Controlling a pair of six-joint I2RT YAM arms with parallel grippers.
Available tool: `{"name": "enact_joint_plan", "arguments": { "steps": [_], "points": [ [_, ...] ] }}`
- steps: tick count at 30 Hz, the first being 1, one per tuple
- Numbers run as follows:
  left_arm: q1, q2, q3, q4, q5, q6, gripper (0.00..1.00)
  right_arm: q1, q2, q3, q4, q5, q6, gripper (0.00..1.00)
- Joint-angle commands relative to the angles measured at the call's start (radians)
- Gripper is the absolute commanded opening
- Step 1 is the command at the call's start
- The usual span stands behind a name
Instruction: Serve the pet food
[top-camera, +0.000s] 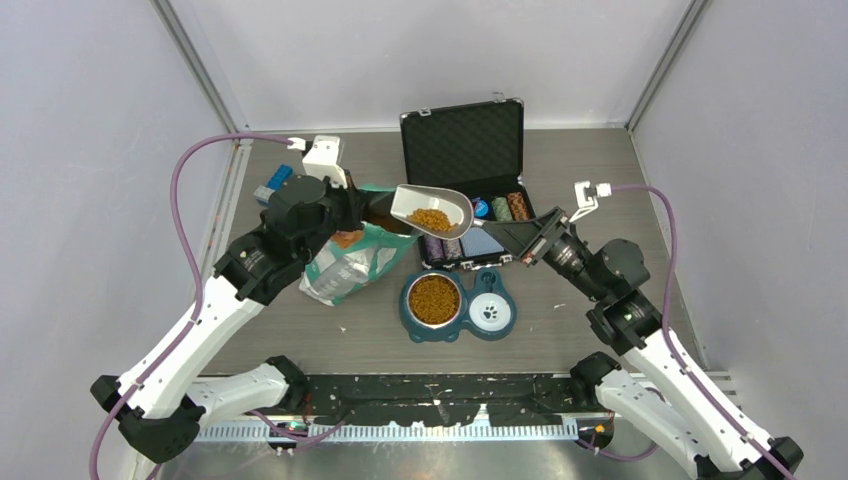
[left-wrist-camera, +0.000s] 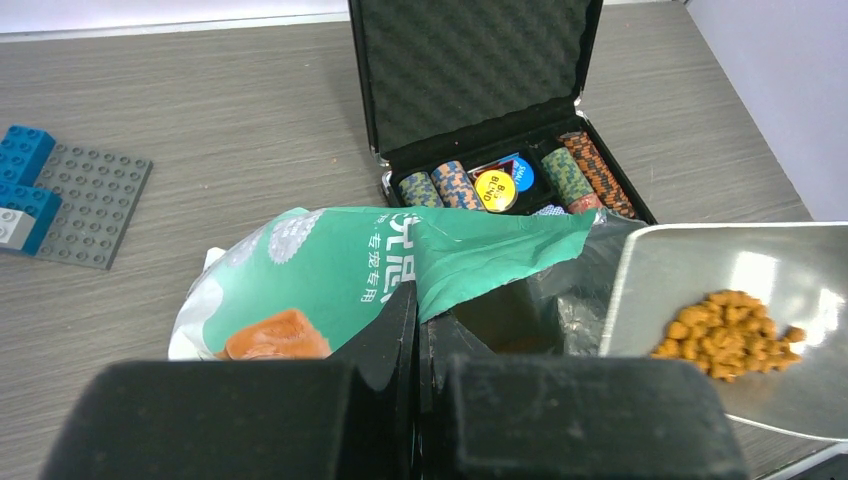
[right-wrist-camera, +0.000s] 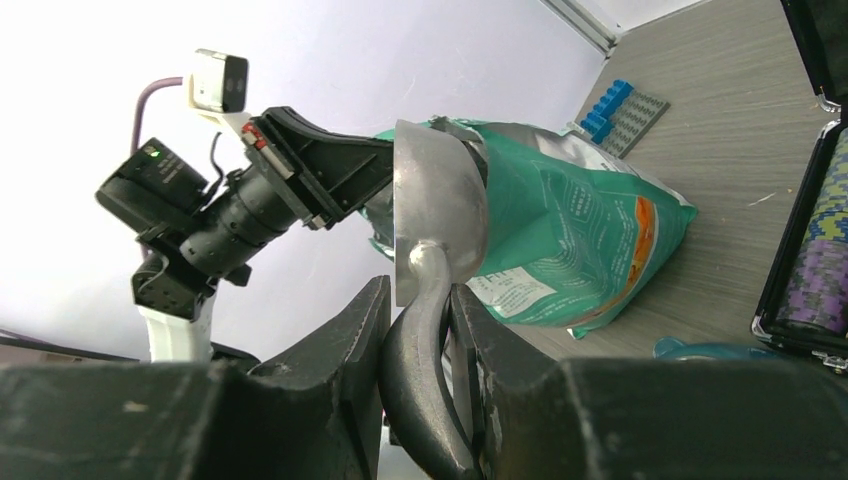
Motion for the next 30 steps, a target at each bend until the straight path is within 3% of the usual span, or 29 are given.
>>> {"name": "enact_joint_plan", "arguments": {
  "steps": [1,5,13,19,30],
  "points": [
    [0.001,-0.007,0.009,0.047,-0.025,0.011,0.00,-0.010,-0.090,0.052,-0.008,0.040,0.039,0.05],
    [0.001,0.006,0.015,0.045,-0.017,0.011,0.00,-0.013,-0.176,0.060,-0.105,0.093,0.025,0.05],
    [0.002,-0.001,0.018,0.041,-0.039,0.018,0.00,-0.015,-0.379,0.146,-0.591,0.257,-0.073,0.05],
    [0.001,-0.004,0.023,0.037,-0.040,0.014,0.00,-0.016,-0.407,0.181,-0.817,0.262,-0.102,0.05],
    [0.001,-0.023,0.017,0.036,-0.031,0.011,0.00,-0.014,-0.270,0.116,-0.774,0.111,-0.154,0.05]
  ]
}}
